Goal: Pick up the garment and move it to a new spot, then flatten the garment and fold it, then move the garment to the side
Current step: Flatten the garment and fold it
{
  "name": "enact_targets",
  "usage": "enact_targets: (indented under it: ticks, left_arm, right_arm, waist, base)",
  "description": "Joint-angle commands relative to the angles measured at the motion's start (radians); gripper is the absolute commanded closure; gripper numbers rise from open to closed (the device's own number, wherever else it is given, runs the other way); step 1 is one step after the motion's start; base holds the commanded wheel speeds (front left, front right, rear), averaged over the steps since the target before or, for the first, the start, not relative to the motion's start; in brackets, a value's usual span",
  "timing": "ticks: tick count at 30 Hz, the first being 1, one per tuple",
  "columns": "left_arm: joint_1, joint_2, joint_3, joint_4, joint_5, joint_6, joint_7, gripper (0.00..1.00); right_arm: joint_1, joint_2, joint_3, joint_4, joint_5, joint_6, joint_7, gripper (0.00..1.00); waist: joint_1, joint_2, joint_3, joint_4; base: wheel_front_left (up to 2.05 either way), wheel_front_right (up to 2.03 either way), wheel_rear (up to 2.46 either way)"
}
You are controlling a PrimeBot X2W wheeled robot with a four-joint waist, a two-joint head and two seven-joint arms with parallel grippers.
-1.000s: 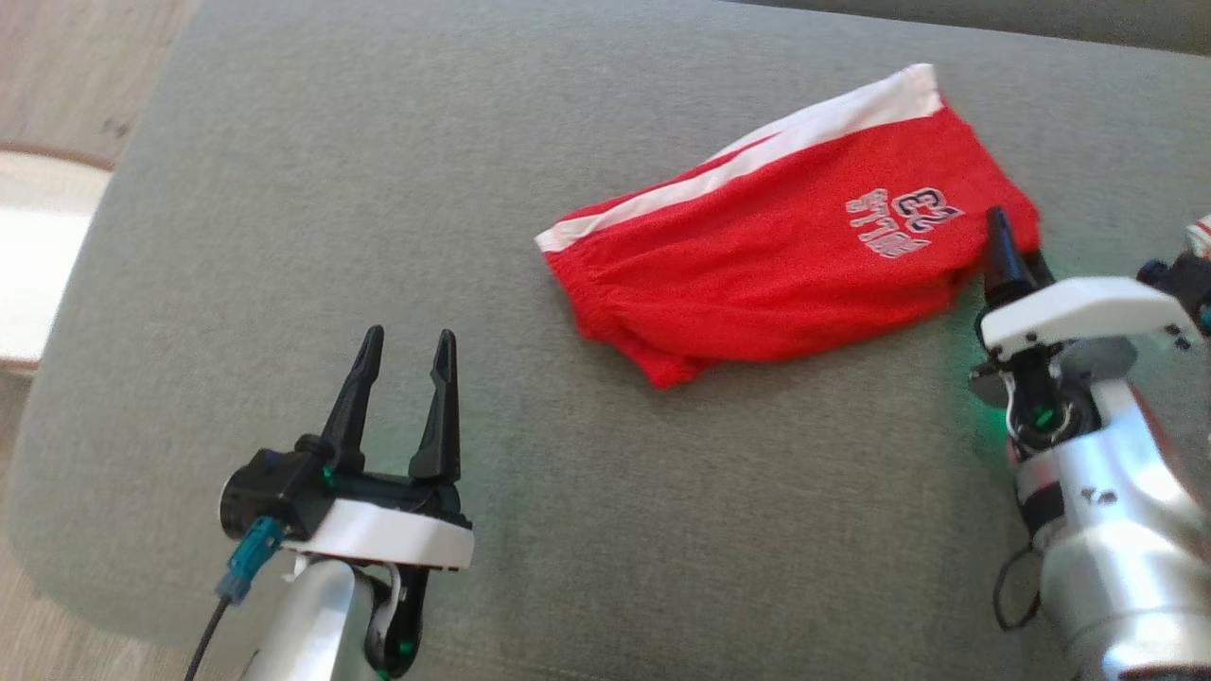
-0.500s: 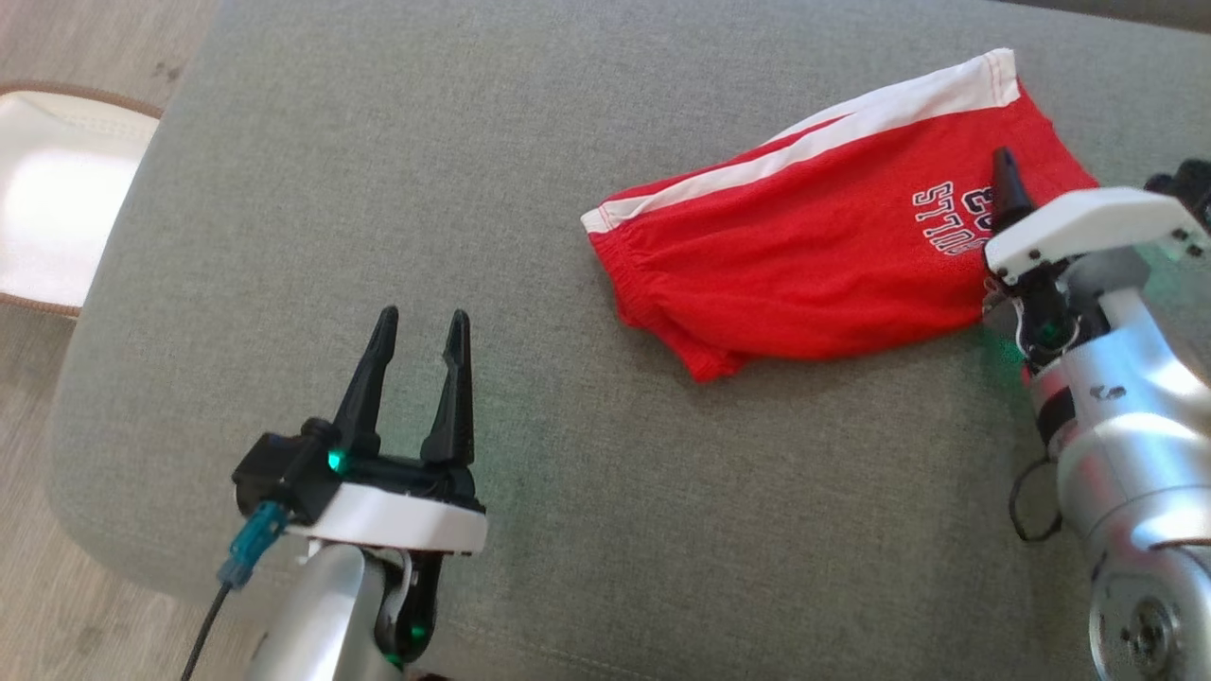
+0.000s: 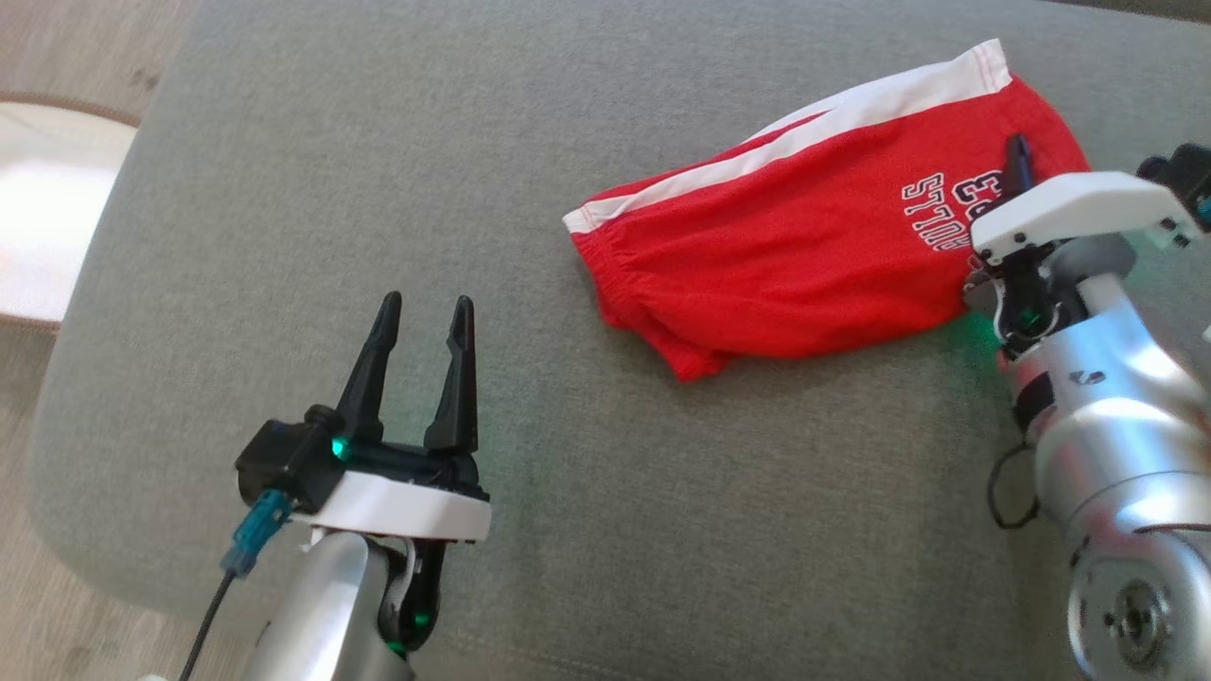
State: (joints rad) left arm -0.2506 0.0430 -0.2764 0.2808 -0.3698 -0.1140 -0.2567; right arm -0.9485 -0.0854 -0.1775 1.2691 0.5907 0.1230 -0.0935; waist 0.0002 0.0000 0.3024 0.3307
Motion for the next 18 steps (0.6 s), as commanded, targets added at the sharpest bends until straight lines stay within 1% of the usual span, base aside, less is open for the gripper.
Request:
enact_targets:
  ticks: [1,4,9,13,18]
  left_arm:
    - [-0.017,0.007,0.040,-0.028,0.008,0.004,-0.005,0.00]
    - [-0.008,0.007,0.046,-0.027,0.014,0.003,-0.005,0.00]
    - [0.006,0.007,0.054,-0.027,0.024,0.001,-0.005,0.00]
    - [0.024,0.007,0.060,-0.028,0.032,-0.002,-0.005,0.00]
    - [0.046,0.007,0.063,-0.029,0.039,-0.003,-0.005,0.00]
  right_arm:
    - [0.038,0.033,0.010,-0.013,0.017,0.008,-0.021,1.00]
    - [0.066,0.034,0.016,-0.047,0.041,0.008,-0.058,1.00]
    - [0.119,0.035,0.028,-0.096,0.104,0.008,-0.083,1.00]
    - [0.192,0.035,0.049,-0.146,0.146,0.008,-0.109,1.00]
    - [0.296,0.035,0.042,-0.207,0.189,0.008,-0.136,1.00]
  waist:
    - [-0.0002,0.0000,-0.015,-0.019]
    - [-0.0002,0.0000,-0.035,-0.046]
    - [-0.0002,0.0000,-0.066,-0.086]
    - [-0.0002,0.0000,-0.097,-0.129]
    - [-0.0002,0.0000,-0.128,-0.168]
  base:
    - [0.00,0.00,0.00]
    - [0.00,0.00,0.00]
    - [0.00,0.00,0.00]
    - [0.00,0.00,0.00]
    - [0.00,0.00,0.00]
